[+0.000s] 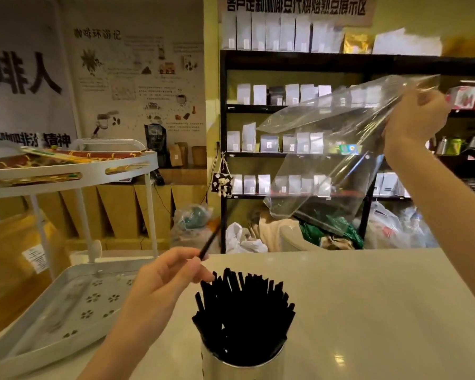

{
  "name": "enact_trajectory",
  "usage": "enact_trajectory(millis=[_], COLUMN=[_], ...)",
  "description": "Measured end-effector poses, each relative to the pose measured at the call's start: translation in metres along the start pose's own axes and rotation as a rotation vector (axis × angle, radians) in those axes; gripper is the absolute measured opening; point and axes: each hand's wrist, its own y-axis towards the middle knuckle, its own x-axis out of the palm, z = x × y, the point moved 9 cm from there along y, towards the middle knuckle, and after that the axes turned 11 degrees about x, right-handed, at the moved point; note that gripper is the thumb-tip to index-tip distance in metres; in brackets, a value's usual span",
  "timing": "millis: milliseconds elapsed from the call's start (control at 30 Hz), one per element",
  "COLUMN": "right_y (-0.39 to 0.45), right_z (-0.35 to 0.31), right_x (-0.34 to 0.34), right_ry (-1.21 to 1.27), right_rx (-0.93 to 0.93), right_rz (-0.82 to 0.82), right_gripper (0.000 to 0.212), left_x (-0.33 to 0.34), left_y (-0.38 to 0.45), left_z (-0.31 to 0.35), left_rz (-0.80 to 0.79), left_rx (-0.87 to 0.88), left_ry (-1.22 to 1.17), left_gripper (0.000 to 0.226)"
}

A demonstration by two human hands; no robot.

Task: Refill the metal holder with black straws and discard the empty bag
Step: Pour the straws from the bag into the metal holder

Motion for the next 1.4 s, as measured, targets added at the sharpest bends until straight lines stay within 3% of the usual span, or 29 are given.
enact_trajectory(millis=[167,400,567,667,767,967,1067,1167,1267,1400], right_y=[0.0,-0.025,-0.049,-0.069,-0.084,-0.111,-0.115,-0.123,-0.156,-0.214], right_z=[0.046,0.15,0.195,0.221,0.247,0.295,0.303,0.28,0.22,0.101], right_x=[0.008,-0.006,-0.039,-0.062,-0.09,-0.144,-0.157,-0.141,-0.092,-0.037], right_ry=[-0.152,-0.355,-0.583,-0.596,-0.603,-0.894,-1.291,-1.584,-1.341,-0.501], right_rx=[0.034,0.56,0.596,0.648,0.674,0.581,0.34,0.011,-0.19,0.027], right_rz=[-0.178,-0.59,-0.748,-0.823,-0.854,-0.901,-0.904,-0.886,-1.021,-1.25], right_gripper=[0.02,0.028,0.021,0.026,0.016,0.017,0.026,0.055,0.056,0.027], left_x=[0.016,0.042,0.047,0.047,0.044,0.052,0.056,0.06,0.063,0.067], left_y=[-0.004,-0.001,-0.001,-0.002,-0.001,-0.004,-0.007,-0.007,-0.007,-0.006], left_z=[0.02,0.029,0.021,0.021,0.019,0.014,0.017,0.021,0.022,0.018], left_rz=[-0.057,-0.228,-0.262,-0.227,-0.181,-0.193,-0.228,-0.257,-0.286,-0.357], left_rx=[0.085,0.147,0.153,0.154,0.138,0.131,0.141,0.164,0.176,0.172], left_ry=[-0.01,0.273,0.407,0.375,0.337,0.361,0.442,0.511,0.582,0.675], left_gripper=[0.026,0.036,0.03,0.023,0.015,0.007,0.007,0.011,0.019,0.017])
